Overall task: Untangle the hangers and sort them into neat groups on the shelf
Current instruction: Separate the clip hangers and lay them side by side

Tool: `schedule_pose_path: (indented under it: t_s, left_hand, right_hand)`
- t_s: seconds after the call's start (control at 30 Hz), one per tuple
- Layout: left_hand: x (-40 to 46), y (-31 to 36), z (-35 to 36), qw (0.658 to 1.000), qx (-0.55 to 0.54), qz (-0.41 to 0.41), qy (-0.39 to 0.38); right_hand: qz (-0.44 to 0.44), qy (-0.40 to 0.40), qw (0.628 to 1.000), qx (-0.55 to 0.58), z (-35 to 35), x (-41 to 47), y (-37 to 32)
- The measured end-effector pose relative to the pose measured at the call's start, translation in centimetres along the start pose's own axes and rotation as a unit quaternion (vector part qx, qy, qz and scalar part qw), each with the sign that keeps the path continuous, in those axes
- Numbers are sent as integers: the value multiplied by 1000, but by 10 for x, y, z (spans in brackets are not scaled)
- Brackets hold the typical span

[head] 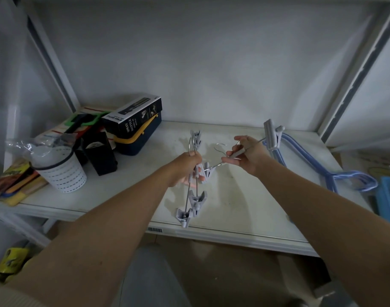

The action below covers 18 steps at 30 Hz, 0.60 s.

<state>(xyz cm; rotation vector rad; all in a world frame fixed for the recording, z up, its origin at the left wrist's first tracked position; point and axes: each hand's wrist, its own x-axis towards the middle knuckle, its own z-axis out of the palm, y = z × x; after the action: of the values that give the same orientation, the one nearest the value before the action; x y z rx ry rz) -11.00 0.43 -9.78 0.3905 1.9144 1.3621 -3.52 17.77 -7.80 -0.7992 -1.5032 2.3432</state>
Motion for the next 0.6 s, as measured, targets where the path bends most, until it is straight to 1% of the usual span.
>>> schedule_pose_path:
  t_s: [0.1, 0.17, 0.33, 0.4, 0.5, 0.6]
  left_hand:
    - [1, -6, 7, 1000, 1, 4, -17]
    - [4, -7, 11, 1000, 7, 16, -12]
    - [20, -8, 19, 995, 65, 53, 52]
    - [25, -8, 22, 992, 87, 66, 64]
    - [29, -5, 22, 982, 138, 97, 86]
    - [33, -5, 14, 978, 129, 112, 119]
  right_hand:
    - [-5, 4, 1000, 14, 3, 0, 1]
    - [-8, 8, 1000, 28, 4, 1, 2]
    - [-14, 7, 998, 66, 5, 1, 2]
    - [-19, 2, 996, 87, 4, 2, 2]
    - [-25, 2, 998, 59, 4, 3, 1]
    - [-29, -4, 999, 20, -1, 4, 4]
